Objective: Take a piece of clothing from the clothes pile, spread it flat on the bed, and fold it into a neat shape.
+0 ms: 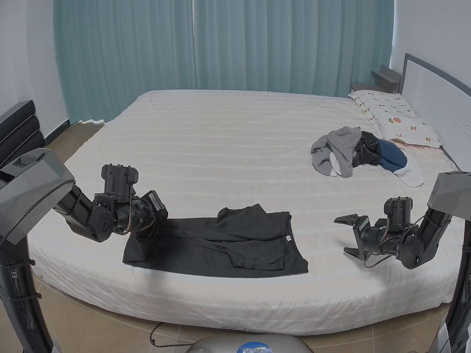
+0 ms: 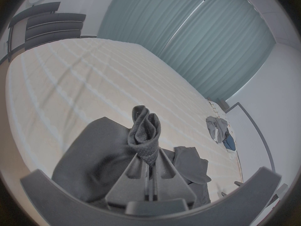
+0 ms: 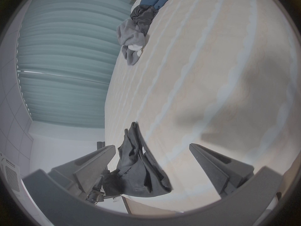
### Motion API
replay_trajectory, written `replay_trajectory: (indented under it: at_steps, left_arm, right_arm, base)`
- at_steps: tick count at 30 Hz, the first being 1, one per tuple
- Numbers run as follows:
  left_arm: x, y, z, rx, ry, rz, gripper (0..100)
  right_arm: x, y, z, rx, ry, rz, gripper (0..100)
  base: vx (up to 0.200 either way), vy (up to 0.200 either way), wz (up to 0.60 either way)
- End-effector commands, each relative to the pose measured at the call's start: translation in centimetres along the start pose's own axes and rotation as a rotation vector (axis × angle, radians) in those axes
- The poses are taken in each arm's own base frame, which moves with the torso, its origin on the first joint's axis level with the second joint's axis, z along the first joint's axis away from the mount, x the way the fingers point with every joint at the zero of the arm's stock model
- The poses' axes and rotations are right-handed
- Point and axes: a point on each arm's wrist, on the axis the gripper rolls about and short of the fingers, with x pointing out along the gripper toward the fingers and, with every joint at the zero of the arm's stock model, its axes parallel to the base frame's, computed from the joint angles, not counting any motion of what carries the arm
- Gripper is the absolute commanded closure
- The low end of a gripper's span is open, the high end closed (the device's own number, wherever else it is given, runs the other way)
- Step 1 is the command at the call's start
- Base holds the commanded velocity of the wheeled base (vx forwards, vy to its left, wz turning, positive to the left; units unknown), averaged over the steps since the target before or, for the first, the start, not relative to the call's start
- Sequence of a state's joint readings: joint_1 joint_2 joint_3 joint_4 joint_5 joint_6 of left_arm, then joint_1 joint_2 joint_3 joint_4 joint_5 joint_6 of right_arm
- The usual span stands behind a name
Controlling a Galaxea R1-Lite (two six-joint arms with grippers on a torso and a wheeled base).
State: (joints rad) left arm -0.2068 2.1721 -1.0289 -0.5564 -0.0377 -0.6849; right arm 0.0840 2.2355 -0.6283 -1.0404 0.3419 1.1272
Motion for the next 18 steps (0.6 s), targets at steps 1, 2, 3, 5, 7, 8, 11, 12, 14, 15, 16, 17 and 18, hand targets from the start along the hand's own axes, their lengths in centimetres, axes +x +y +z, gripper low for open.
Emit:
replay_trajectory:
  at_steps: [1, 2, 3, 5, 7, 8, 11, 12, 14, 15, 16, 17, 18]
  left_arm:
    - [0.3, -3.5, -0.8, 0.043, 0.017, -0.04, 100]
    - [0.3, -4.2, -0.9, 0.052, 0.02, -0.044, 100]
    - [0.3, -4.9, -1.0, 0.06, 0.019, -0.047, 100]
    - [0.6, -5.9, -1.4, 0.074, 0.027, -0.048, 100]
    - [0.8, -6.6, -1.9, 0.083, 0.042, -0.049, 100]
    - [1.0, -7.4, -2.4, 0.098, 0.059, -0.051, 100]
    - [1.4, -8.6, -3.3, 0.119, 0.092, -0.058, 100]
    - [1.5, -8.7, -3.4, 0.12, 0.095, -0.057, 100]
    - [2.1, -9.5, -4.2, 0.135, 0.119, -0.06, 100]
    - [2.2, -9.5, -4.4, 0.137, 0.125, -0.06, 100]
    - [2.5, -9.8, -4.8, 0.144, 0.135, -0.063, 100]
    - [2.8, -9.9, -5.2, 0.148, 0.141, -0.062, 100]
    - [3.1, -10.0, -5.6, 0.154, 0.146, -0.06, 100]
  right_arm:
    - [0.0, 0.0, 0.0, 0.002, -0.001, 0.002, 0]
    - [0.0, 0.1, 0.0, 0.002, -0.001, 0.003, 0]
    - [0.0, 0.0, 0.0, 0.002, -0.001, 0.002, 0]
    - [0.0, 0.0, 0.0, 0.002, -0.001, 0.002, 0]
    - [0.0, 0.0, 0.0, 0.002, -0.001, 0.002, 0]
    - [0.0, 0.0, 0.0, 0.002, -0.001, 0.002, 0]
    - [0.0, 0.1, 0.0, 0.002, -0.001, 0.003, 0]
    - [0.0, 0.1, 0.0, 0.002, -0.001, 0.003, 0]
    - [0.0, 0.1, 0.0, 0.002, -0.001, 0.003, 0]
    - [0.0, 0.1, 0.0, 0.002, -0.001, 0.003, 0]
    - [0.0, 0.1, 0.0, 0.002, -0.001, 0.003, 0]
    - [0.0, 0.1, 0.0, 0.002, -0.001, 0.003, 0]
    - [0.0, 0.1, 0.0, 0.002, -0.001, 0.003, 0]
  base:
    - [0.0, -0.2, 0.0]
    - [0.0, -0.2, 0.0]
    - [0.0, -0.2, 0.0]
    - [0.0, -0.2, 0.0]
    - [0.0, -0.2, 0.0]
    - [0.0, -0.2, 0.0]
    - [0.0, -0.2, 0.0]
    - [0.0, -0.2, 0.0]
    - [0.0, -0.2, 0.0]
    - [0.0, -0.2, 0.0]
    - [0.0, -0.2, 0.0]
    - [0.0, -0.2, 0.0]
    - [0.0, 0.0, 0.0]
